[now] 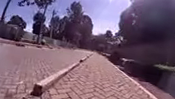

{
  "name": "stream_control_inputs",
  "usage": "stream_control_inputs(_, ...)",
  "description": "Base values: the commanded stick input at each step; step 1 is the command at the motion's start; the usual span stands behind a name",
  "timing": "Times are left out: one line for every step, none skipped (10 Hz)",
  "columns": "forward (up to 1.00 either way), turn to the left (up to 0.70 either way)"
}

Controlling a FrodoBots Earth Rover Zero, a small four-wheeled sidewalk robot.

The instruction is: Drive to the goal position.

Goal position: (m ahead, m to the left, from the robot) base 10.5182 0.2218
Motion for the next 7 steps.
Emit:
stream_control_inputs(0.7,0.0)
stream_control_inputs(0.7,0.0)
stream_control_inputs(0.7,0.0)
stream_control_inputs(0.7,0.0)
stream_control_inputs(0.7,0.0)
stream_control_inputs(0.7,0.0)
stream_control_inputs(0.7,-0.02)
